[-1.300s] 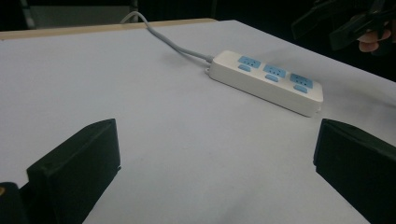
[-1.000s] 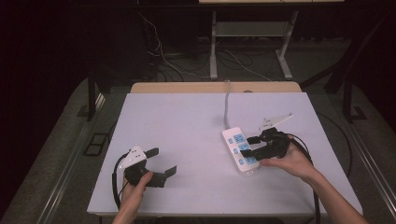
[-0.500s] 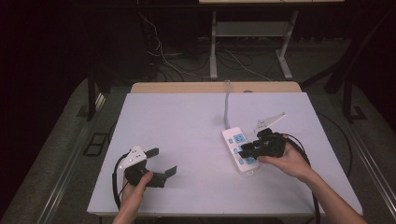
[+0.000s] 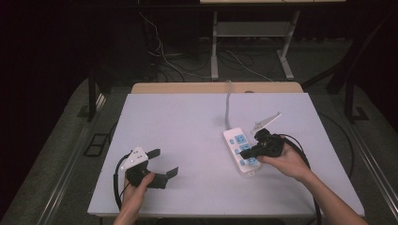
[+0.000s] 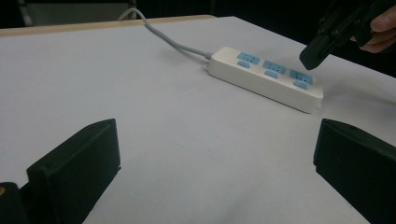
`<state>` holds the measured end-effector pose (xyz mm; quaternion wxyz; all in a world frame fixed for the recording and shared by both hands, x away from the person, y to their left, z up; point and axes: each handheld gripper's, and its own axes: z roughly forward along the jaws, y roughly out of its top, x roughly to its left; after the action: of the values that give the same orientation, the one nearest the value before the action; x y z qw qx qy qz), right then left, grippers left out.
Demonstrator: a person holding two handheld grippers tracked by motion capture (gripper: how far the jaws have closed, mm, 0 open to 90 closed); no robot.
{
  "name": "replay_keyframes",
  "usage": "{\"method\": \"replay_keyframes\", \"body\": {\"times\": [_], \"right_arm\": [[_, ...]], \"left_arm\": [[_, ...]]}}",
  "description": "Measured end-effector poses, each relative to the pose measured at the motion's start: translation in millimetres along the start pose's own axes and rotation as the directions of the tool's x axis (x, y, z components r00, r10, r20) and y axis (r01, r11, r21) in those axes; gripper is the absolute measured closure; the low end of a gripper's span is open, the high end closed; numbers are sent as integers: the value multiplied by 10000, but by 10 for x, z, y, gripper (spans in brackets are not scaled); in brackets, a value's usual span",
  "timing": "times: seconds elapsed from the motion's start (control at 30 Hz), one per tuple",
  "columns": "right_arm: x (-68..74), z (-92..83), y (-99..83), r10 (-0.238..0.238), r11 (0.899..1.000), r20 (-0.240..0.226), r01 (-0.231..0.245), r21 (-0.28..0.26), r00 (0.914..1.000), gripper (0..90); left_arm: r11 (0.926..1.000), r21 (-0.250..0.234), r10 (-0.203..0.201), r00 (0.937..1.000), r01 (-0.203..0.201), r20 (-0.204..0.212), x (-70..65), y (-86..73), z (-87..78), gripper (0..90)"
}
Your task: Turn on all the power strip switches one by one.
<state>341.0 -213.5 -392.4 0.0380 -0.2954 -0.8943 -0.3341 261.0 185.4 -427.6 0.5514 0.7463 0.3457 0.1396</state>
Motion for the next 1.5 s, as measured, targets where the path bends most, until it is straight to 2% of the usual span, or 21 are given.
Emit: {"method": "replay_keyframes", "body": {"times": [0.17,0.43,0.7,1.03,1.23,1.27,1.3,1.4,1.5], "right_arm": [[18,94,7,-14,9987,52,11,506,10000,900],[8,133,5,-4,9973,210,-11,738,9998,900],[7,155,0,-72,9963,225,52,862,9997,900],[-16,170,-5,107,9957,330,-137,915,9994,900],[-41,179,-24,186,9966,229,-204,793,9996,900],[-40,180,-22,201,9965,254,-221,808,9995,900],[-43,187,-12,185,9967,467,-221,781,9987,900],[-67,200,-8,293,9970,298,-314,711,9991,900],[-49,215,10,183,9968,358,-211,767,9992,900]], "left_arm": [[10000,3,-10,10000,10,0,0,-2,0,0],[10000,13,-31,10000,31,-4,1,-4,2,0],[10000,34,-24,10000,24,-4,1,-5,4,0],[10000,91,-16,10000,15,31,-4,-7,7,0],[9999,102,18,10000,-18,28,-6,-6,6,0],[9999,104,17,10000,-17,29,-6,-7,6,0],[9999,108,10,10000,-10,24,-6,-7,6,0],[9999,101,27,10000,-27,19,-8,-5,5,0],[9999,110,13,10000,-13,8,-5,-8,1,0]]}}
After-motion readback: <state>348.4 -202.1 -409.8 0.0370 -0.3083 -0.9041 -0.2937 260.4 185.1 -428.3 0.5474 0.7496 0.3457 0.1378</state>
